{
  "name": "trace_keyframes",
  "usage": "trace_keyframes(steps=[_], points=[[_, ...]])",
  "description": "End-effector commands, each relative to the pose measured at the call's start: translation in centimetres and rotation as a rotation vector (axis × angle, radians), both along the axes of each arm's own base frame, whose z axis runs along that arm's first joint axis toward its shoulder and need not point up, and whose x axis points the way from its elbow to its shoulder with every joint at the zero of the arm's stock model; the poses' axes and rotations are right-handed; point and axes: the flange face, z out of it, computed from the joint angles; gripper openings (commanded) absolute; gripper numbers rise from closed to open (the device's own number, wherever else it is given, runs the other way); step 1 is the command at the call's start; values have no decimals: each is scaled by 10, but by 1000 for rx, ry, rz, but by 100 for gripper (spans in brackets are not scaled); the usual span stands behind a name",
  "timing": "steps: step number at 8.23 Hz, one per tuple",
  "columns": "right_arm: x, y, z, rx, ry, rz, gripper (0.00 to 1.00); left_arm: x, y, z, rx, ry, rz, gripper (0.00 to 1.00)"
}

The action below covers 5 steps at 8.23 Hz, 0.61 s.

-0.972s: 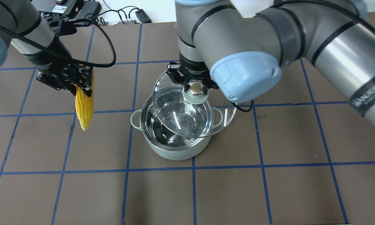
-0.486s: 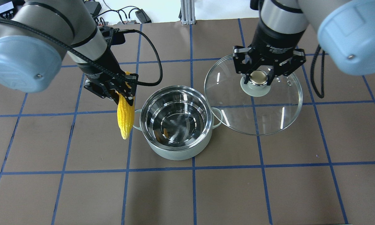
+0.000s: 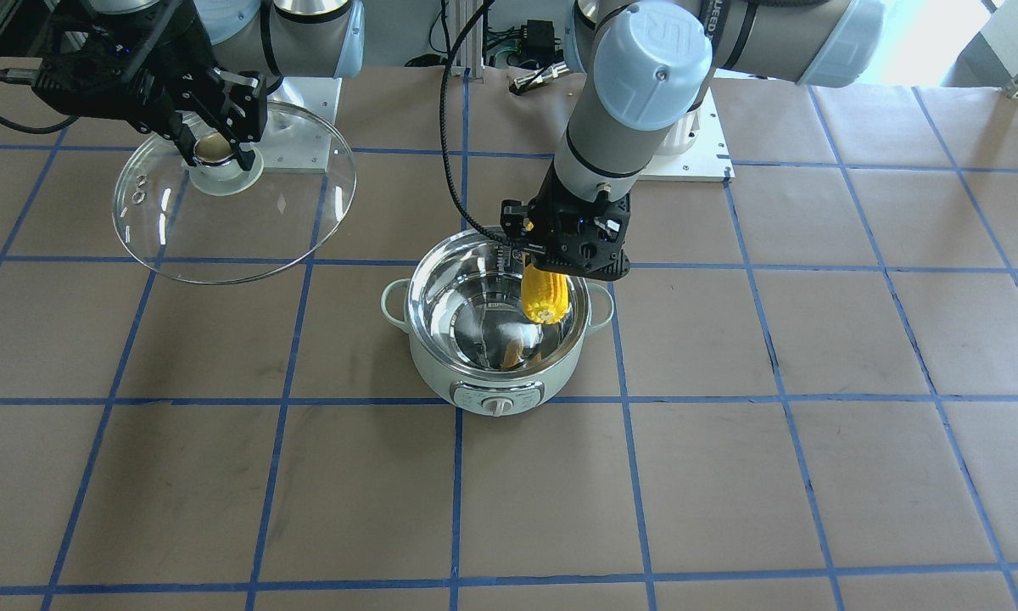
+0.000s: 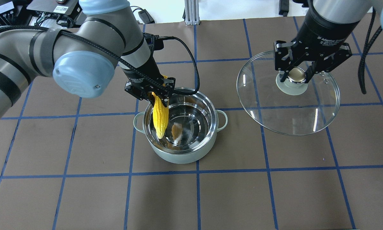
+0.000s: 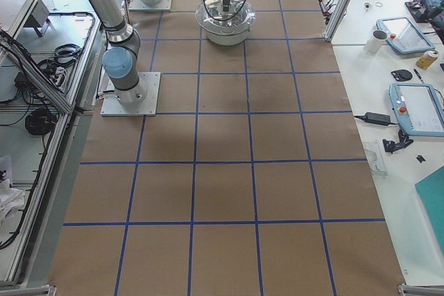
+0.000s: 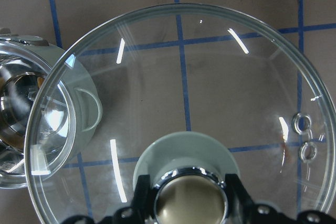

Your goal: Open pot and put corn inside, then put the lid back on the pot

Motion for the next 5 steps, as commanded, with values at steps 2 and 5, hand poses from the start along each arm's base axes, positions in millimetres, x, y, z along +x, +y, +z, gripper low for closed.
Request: trace_keyframes(steps=[2,5], points=[[-7,0,-2,16,-3,-1,31,-11,-16,-32,21,10,-7,0],[-7,1,-1,18,0,2,31,-37,-10,-67,80,-7,-58,0]])
